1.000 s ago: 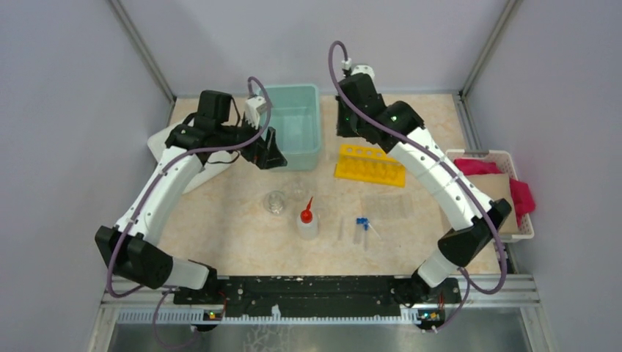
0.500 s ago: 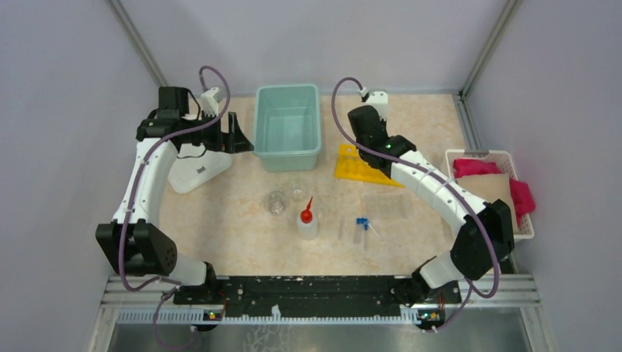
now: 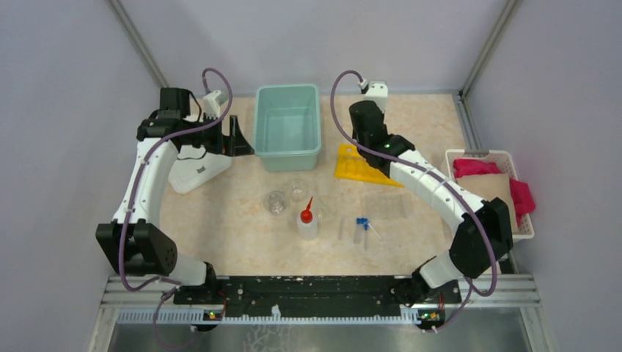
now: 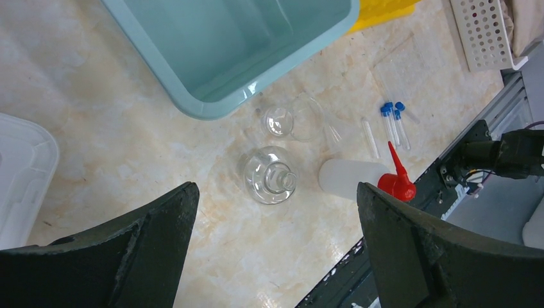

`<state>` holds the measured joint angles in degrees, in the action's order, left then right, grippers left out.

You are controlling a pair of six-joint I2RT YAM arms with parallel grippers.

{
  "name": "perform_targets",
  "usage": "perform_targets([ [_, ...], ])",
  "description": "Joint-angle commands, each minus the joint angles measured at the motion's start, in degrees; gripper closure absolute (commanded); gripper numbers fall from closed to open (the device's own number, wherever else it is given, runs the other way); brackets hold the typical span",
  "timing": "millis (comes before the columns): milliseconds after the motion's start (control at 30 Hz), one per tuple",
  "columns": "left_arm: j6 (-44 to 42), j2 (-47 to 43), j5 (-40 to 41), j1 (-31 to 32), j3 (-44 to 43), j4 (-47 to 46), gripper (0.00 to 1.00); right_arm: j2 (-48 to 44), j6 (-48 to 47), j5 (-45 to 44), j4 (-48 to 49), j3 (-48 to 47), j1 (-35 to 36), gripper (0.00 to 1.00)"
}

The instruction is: Organize the chemistry lab equipment

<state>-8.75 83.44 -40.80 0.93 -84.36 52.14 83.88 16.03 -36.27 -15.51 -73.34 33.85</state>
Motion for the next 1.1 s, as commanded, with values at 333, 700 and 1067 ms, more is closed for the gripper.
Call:
perform_targets([
  [333, -2.04, -0.24, 0.00, 0.03, -3.80, 2.22, 0.01, 2.80, -0.52, -0.05, 6.80, 1.02, -1.02, 1.00],
  [700, -2.43, -0.72, 0.28, 0.02, -4.42, 2.22, 0.01, 3.44, 0.05, -0.08, 8.95, 4.04, -0.98, 1.00],
  [1067, -1.89, -0.80, 0.35, -0.03, -3.38, 0.89, 0.01, 4.60, 1.28, 0.57, 13.39, 8.01, -1.01, 1.00],
])
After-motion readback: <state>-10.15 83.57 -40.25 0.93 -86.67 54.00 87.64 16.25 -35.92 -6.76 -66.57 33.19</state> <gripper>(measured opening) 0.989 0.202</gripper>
